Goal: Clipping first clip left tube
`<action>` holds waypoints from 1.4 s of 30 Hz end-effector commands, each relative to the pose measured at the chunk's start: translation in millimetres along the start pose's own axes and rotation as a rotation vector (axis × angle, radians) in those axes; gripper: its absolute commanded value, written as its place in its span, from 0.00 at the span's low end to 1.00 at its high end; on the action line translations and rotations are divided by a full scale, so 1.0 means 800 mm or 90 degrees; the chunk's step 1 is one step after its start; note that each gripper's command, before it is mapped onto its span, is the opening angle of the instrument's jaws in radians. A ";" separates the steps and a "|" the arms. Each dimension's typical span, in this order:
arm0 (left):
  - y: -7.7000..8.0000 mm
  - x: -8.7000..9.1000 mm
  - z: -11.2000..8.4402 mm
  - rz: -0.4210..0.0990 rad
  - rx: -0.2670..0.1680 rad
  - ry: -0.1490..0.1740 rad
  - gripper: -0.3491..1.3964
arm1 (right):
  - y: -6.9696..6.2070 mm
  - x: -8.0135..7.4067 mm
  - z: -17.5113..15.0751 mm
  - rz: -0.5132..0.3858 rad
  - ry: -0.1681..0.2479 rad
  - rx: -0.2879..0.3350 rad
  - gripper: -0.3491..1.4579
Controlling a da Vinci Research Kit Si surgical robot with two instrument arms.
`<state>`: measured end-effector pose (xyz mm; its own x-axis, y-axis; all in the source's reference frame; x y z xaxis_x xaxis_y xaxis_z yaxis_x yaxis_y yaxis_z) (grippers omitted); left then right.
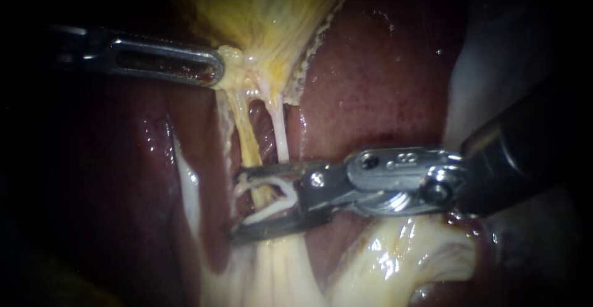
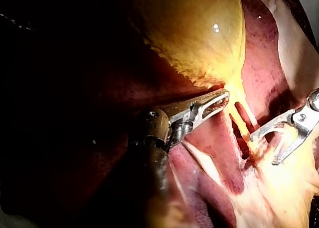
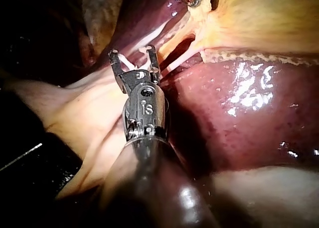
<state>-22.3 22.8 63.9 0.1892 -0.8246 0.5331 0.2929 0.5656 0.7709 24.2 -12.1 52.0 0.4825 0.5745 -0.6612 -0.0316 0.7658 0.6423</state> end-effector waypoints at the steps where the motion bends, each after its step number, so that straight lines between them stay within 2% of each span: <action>1: 0.0000 0.0000 0.0000 0.000 0.000 0.000 0.00 | 0.0002 0.0000 -0.0005 0.000 0.000 0.001 0.46; 6: 0.0000 0.0000 0.0000 0.000 0.000 0.000 0.00 | 0.0011 -0.0009 -0.0020 0.001 0.000 0.002 0.45; 14: 0.0000 0.0000 -0.0001 0.000 0.001 0.000 0.00 | 0.0038 -0.0026 -0.0023 0.005 0.001 -0.003 0.45; 18: 0.0000 0.0000 -0.0001 0.000 0.001 0.000 0.00 | 0.0052 -0.0039 -0.0016 0.014 0.001 -0.008 0.45; 24: 0.0000 0.0000 0.0000 0.000 0.000 0.000 0.00 | 0.0077 -0.0070 0.0003 0.014 0.001 -0.016 0.46; 28: 0.0000 0.0000 0.0000 0.000 0.000 0.000 0.00 | 0.0091 -0.0077 0.0011 0.014 0.002 -0.020 0.47; 35: 0.0000 0.0000 -0.0001 0.000 0.000 0.000 0.00 | 0.0088 -0.0070 0.0014 0.016 0.001 -0.017 0.47; 42: -0.0001 0.0001 -0.0002 0.000 0.001 0.000 0.00 | 0.0077 -0.0052 -0.0047 0.024 0.001 -0.002 0.47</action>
<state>-22.1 22.7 63.8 0.1899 -0.8243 0.5334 0.2920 0.5661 0.7709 18.3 -8.4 56.7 0.4809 0.6046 -0.6350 -0.0512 0.7424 0.6680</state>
